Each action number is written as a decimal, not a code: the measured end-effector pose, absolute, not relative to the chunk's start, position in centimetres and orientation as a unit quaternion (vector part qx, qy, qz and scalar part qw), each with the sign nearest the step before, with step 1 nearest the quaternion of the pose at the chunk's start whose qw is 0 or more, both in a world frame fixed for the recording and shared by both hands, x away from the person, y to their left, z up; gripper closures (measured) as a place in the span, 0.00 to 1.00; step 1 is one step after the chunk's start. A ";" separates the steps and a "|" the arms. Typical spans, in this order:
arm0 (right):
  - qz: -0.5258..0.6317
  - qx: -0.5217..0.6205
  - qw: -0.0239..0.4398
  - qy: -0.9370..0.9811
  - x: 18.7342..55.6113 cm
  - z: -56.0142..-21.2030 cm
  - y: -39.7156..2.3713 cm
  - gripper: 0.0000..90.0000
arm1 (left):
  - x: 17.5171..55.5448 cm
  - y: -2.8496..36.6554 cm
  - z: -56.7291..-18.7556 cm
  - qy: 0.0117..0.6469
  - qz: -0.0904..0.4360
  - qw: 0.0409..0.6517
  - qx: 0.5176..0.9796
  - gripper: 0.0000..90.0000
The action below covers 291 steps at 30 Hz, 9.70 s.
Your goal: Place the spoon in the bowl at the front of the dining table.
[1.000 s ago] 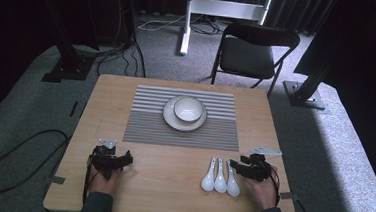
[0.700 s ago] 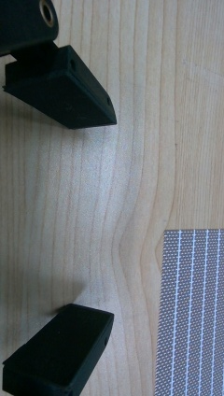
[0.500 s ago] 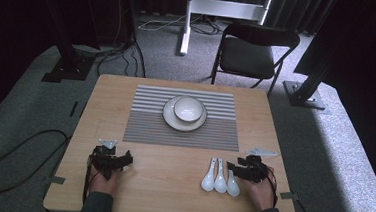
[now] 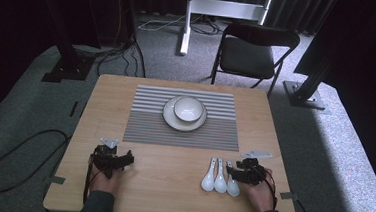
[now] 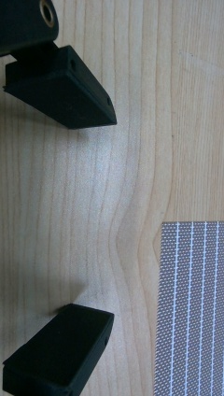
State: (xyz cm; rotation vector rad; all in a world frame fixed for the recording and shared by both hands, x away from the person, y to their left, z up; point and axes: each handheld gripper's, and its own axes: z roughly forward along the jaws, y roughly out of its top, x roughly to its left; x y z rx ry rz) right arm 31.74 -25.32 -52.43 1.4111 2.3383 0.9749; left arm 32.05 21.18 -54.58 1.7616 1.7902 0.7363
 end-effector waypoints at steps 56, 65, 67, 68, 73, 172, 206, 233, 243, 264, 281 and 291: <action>0.257 0.479 0.117 0.831 31.6 -52.3 -24.3 0.74 | 32.0 21.2 -54.6 0.661 0.272 0.259 0.650 0.08; 0.253 0.484 0.119 0.829 31.7 -52.2 -24.4 0.81 | 32.0 21.1 -54.6 0.661 0.272 0.258 0.650 0.08; 0.246 0.481 0.123 0.832 31.7 -52.2 -24.2 0.81 | 32.0 21.1 -54.6 0.661 0.272 0.258 0.650 0.08; 0.243 0.479 0.125 0.834 31.7 -52.2 -24.1 0.81 | 32.0 21.1 -54.6 0.661 0.272 0.258 0.650 0.08; 0.234 0.478 0.128 0.837 31.8 -52.1 -23.9 0.82 | 32.0 21.1 -54.6 0.661 0.272 0.258 0.650 0.08; 0.439 0.395 0.256 0.765 35.4 -44.2 -20.1 0.83 | 32.0 21.1 -54.6 0.658 0.271 0.259 0.653 0.08; 0.441 0.397 0.251 0.765 39.1 -42.5 -19.2 0.83 | 32.0 21.1 -54.6 0.658 0.272 0.259 0.653 0.08; 0.436 0.393 0.256 0.769 42.1 -41.6 -16.9 0.83 | 32.1 21.0 -54.6 0.658 0.271 0.258 0.653 0.08; 0.431 0.387 0.255 0.774 43.2 -41.0 -15.5 0.83 | 32.1 20.9 -54.6 0.658 0.271 0.258 0.653 0.08; 0.446 0.399 0.239 0.764 45.5 -40.2 -13.7 0.83 | 32.1 20.9 -54.6 0.658 0.272 0.259 0.653 0.08; 0.434 0.406 0.237 0.769 47.9 -41.6 -11.0 0.83 | 32.1 20.9 -54.6 0.658 0.272 0.259 0.653 0.08; 0.417 0.409 0.234 0.777 49.1 -42.7 -9.9 0.83 | 32.1 20.9 -54.6 0.658 0.271 0.258 0.653 0.08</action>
